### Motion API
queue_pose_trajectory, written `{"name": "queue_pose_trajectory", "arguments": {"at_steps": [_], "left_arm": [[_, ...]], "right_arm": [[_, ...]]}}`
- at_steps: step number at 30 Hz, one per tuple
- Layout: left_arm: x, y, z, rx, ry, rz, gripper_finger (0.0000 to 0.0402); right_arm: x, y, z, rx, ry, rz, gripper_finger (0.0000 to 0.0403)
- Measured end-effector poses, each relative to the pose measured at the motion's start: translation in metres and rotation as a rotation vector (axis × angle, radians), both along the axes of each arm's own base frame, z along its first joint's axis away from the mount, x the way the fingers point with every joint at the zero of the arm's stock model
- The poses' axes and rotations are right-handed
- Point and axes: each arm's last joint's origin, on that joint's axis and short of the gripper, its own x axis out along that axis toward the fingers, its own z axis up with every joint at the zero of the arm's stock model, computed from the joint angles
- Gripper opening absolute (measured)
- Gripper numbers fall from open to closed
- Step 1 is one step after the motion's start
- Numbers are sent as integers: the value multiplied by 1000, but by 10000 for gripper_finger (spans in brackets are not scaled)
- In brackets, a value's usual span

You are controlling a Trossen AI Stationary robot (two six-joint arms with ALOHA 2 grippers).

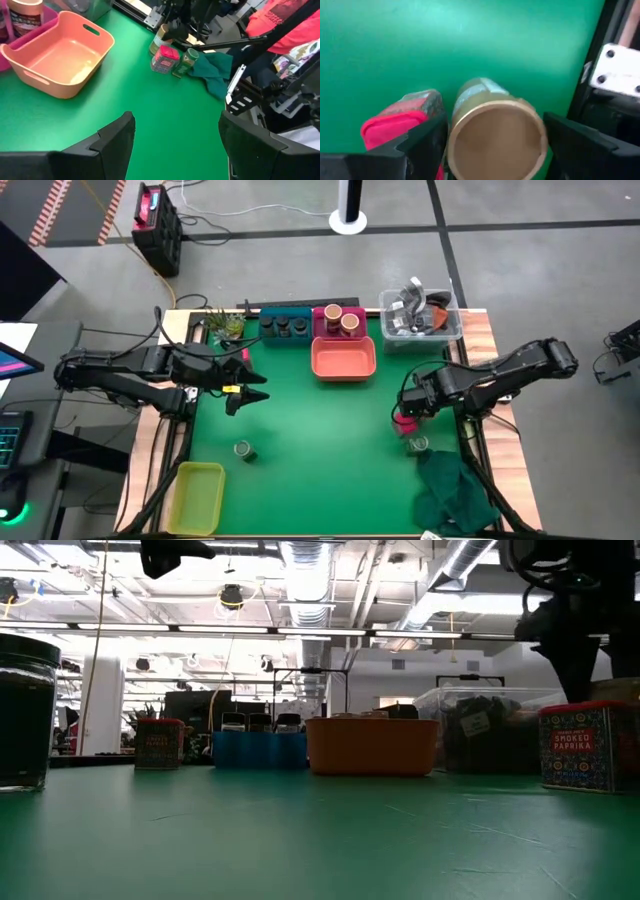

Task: Sort spices by type
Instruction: Put the gold seasoning bottle into the pink bin

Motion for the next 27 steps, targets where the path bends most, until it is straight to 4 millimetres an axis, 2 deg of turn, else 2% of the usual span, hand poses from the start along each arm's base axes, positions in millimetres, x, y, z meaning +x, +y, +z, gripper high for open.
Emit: {"name": "queue_pose_trajectory", "arguments": {"at_steps": [8, 13, 19, 24, 27], "left_arm": [[0, 2, 0, 6, -3, 0, 272], [5, 7, 1, 6, -17, 17, 272], [23, 17, -10, -14, 39, -15, 272], [33, 32, -18, -67, 78, -46, 272], [33, 41, -17, -78, 56, -31, 272]], "right_arm": [[-3, 12, -21, 33, -32, -34, 352], [-4, 12, -33, 39, -53, -59, 349], [-5, 3, -35, 33, -17, -48, 305], [-1, -3, -30, 51, -25, -29, 303], [4, -3, -19, 43, -45, -4, 303]]}}
